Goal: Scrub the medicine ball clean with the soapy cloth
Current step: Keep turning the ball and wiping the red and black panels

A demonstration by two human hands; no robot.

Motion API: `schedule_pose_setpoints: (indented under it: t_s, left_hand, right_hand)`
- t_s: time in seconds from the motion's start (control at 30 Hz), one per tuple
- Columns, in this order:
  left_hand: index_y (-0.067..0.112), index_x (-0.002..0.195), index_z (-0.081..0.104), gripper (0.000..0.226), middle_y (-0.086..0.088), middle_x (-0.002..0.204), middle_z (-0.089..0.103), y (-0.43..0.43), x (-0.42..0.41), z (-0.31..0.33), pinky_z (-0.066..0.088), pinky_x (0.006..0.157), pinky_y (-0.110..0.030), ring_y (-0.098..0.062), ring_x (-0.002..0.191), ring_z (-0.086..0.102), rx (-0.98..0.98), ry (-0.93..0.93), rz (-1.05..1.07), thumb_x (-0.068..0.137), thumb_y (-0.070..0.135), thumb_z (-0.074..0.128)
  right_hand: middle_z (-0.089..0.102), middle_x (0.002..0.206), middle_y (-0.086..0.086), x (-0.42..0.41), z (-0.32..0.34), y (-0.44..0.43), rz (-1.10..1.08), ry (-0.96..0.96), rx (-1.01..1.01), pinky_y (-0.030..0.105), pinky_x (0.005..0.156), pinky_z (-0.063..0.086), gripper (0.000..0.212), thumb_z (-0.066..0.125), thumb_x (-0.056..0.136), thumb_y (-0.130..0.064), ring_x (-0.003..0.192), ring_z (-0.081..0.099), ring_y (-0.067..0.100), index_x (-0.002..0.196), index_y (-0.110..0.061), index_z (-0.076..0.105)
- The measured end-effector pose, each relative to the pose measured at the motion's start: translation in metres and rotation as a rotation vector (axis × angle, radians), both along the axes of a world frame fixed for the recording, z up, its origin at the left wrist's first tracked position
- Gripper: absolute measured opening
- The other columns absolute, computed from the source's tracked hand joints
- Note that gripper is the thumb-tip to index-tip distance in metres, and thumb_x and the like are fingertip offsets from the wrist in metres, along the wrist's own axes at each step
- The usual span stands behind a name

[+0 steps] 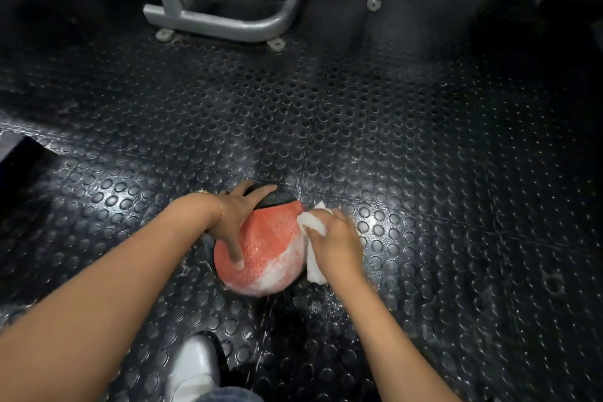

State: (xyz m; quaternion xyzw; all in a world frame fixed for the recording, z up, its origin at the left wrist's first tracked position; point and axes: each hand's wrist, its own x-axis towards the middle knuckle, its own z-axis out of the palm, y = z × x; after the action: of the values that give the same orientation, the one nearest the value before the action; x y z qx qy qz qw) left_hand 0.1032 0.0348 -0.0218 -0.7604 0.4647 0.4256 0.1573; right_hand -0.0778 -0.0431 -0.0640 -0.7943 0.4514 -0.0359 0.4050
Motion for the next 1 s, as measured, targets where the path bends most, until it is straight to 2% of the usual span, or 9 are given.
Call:
schedule_pose_setpoints:
  t_s: [0.2, 0.3, 0.43, 0.53, 0.7, 0.77, 0.87, 0.93, 1.0]
  left_hand:
    - [0.046, 0.142, -0.021, 0.142, 0.002, 0.154, -0.023, -0.001, 0.005, -0.003, 0.026, 0.114, -0.046, -0.031, 0.145, 0.004, -0.019, 0.045, 0.060, 0.053, 0.036, 0.090]
    - [0.047, 0.142, -0.017, 0.140, 0.001, 0.155, -0.019, -0.003, 0.007, -0.005, 0.026, 0.114, -0.047, -0.031, 0.145, 0.004, -0.041, 0.063, 0.097, 0.052, 0.037, 0.090]
    - [0.049, 0.142, -0.015, 0.141, 0.002, 0.156, -0.016, -0.002, 0.010, -0.007, 0.026, 0.113, -0.048, -0.030, 0.145, 0.005, -0.050, 0.079, 0.125, 0.050, 0.039, 0.091]
    - [0.049, 0.143, -0.013, 0.139, 0.001, 0.157, -0.014, -0.008, 0.008, -0.007, 0.021, 0.115, -0.051, -0.030, 0.145, 0.001, -0.064, 0.078, 0.177, 0.049, 0.043, 0.090]
    - [0.049, 0.143, -0.012, 0.137, 0.000, 0.157, -0.010, -0.004, 0.014, -0.008, 0.028, 0.113, -0.048, -0.029, 0.145, 0.006, -0.082, 0.096, 0.193, 0.052, 0.040, 0.089]
    - [0.049, 0.144, -0.011, 0.135, 0.001, 0.157, -0.010, -0.001, 0.016, -0.008, 0.026, 0.113, -0.049, -0.029, 0.145, 0.006, -0.082, 0.108, 0.207, 0.053, 0.040, 0.089]
    - [0.047, 0.144, -0.011, 0.134, -0.001, 0.157, -0.009, -0.002, 0.011, -0.008, 0.023, 0.114, -0.049, -0.029, 0.145, 0.007, -0.096, 0.104, 0.261, 0.053, 0.044, 0.088]
    - [0.046, 0.145, -0.011, 0.133, -0.003, 0.158, -0.006, -0.003, 0.008, -0.008, 0.031, 0.111, -0.047, -0.029, 0.144, 0.009, -0.104, 0.084, 0.286, 0.054, 0.047, 0.086]
    - [0.046, 0.145, -0.012, 0.132, -0.004, 0.158, -0.005, -0.002, 0.007, -0.007, 0.049, 0.095, -0.043, -0.029, 0.144, 0.011, -0.111, 0.081, 0.319, 0.055, 0.047, 0.085]
  right_hand:
    - [0.049, 0.130, -0.002, 0.003, -0.003, -0.006, -0.033, -0.002, -0.020, 0.044, 0.096, 0.041, 0.028, 0.053, 0.089, -0.022, 0.122, 0.041, 0.025, 0.115, -0.031, 0.060]
    - [0.045, 0.135, 0.000, 0.003, 0.001, -0.005, 0.003, -0.001, -0.040, 0.043, 0.102, 0.036, 0.030, 0.052, 0.089, -0.022, 0.128, 0.034, 0.027, 0.117, -0.031, 0.058]
    - [0.041, 0.139, -0.004, 0.000, 0.007, -0.008, 0.112, 0.047, -0.112, 0.037, 0.101, 0.031, 0.032, 0.052, 0.091, -0.022, 0.132, 0.028, 0.023, 0.121, -0.032, 0.056]
    - [0.044, 0.136, -0.001, 0.011, 0.010, -0.015, 0.032, 0.049, -0.124, 0.031, 0.096, 0.034, 0.034, 0.051, 0.091, -0.022, 0.128, 0.032, 0.018, 0.124, -0.028, 0.054]
    - [0.040, 0.139, -0.003, 0.001, 0.011, 0.008, 0.052, 0.008, -0.128, 0.037, 0.106, 0.030, 0.036, 0.052, 0.090, -0.020, 0.132, 0.029, 0.022, 0.125, -0.028, 0.054]
    - [0.041, 0.138, -0.003, 0.001, 0.010, 0.009, 0.080, 0.022, -0.171, 0.034, 0.103, 0.031, 0.037, 0.052, 0.090, -0.021, 0.130, 0.030, 0.020, 0.126, -0.028, 0.053]
    - [0.050, 0.124, -0.002, 0.015, 0.009, -0.001, 0.016, -0.004, -0.221, 0.029, 0.087, 0.037, 0.033, 0.053, 0.089, -0.019, 0.116, 0.039, 0.019, 0.121, -0.026, 0.058]
    - [0.051, 0.120, -0.001, 0.020, 0.008, -0.003, 0.001, 0.003, -0.254, 0.030, 0.084, 0.038, 0.034, 0.053, 0.088, -0.019, 0.113, 0.041, 0.019, 0.121, -0.024, 0.057]
    - [0.050, 0.122, -0.002, 0.015, 0.008, 0.001, 0.032, 0.006, -0.247, 0.032, 0.089, 0.040, 0.035, 0.055, 0.088, -0.020, 0.114, 0.040, 0.018, 0.123, -0.026, 0.056]
